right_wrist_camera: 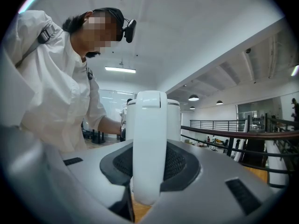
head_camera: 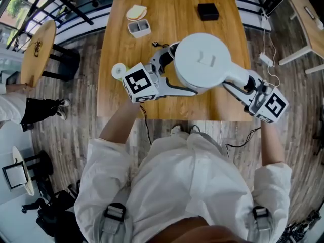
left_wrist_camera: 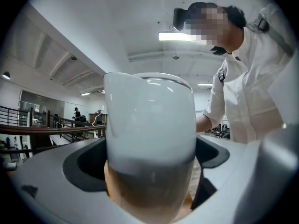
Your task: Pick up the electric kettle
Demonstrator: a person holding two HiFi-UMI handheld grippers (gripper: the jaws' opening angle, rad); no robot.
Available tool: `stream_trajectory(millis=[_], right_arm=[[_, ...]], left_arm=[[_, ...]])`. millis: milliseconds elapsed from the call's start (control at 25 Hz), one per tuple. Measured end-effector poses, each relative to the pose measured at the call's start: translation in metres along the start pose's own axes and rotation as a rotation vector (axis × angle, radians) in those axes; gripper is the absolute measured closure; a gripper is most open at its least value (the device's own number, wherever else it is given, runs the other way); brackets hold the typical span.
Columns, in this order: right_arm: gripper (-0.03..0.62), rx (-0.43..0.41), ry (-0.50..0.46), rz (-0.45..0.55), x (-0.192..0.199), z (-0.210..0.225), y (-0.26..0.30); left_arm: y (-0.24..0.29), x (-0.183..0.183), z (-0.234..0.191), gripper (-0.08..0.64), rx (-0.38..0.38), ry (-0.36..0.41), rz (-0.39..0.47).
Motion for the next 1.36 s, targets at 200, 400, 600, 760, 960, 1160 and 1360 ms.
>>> stream_trajectory(millis=[200,400,600,760,960,1160,1360], right_arm=[[0.483,-0.003,-0.008,0.000,-0.004,0.001,0.004],[0.483,-0.001,-0.010,-0.006,-0.006,0.000,0.006],[0.483,-0.002,-0.004,0.001,-0.008,-0.001,0.006],[0.483,-0.001,-0.005,-0.004,-0.008,-0.004,0.006],[0.483,-0.002,-0.001,0.002,-0.007,-0.006,0.007],[0.483,-0.004,-0.006,-0.001,-0.009,-0.009,0.007],[0.483,-0.005,-0.004,-0.006,-0.006,-0.006,0.004]], left_arm=[[-0.004,-0.002,-0.002,-0.023,-0.005,0.008,0.003],[-0.007,-0.004,-0.002,-0.023,-0.005,0.012,-0.002],[-0.008,-0.005,-0.001,-0.023,-0.003,0.013,0.005],[-0.009,-0.006,0.002,-0.023,-0.002,0.009,0.009],[-0.010,-0.004,0.003,-0.023,0.000,0.015,0.001],[-0.012,-0.004,0.005,-0.023,-0.002,0.008,0.005],[-0.008,-0.004,0.004,-0.023,-0.005,0.002,0.008]])
Point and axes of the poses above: the fingertips, and each gripper's own axes: y forward along the fingers, z to its right, x out of its underside, the point moved 3 cm from there along -y, backward along the fingers, and after that the axes turned 2 degrees about -z, right-handed, at the moved point
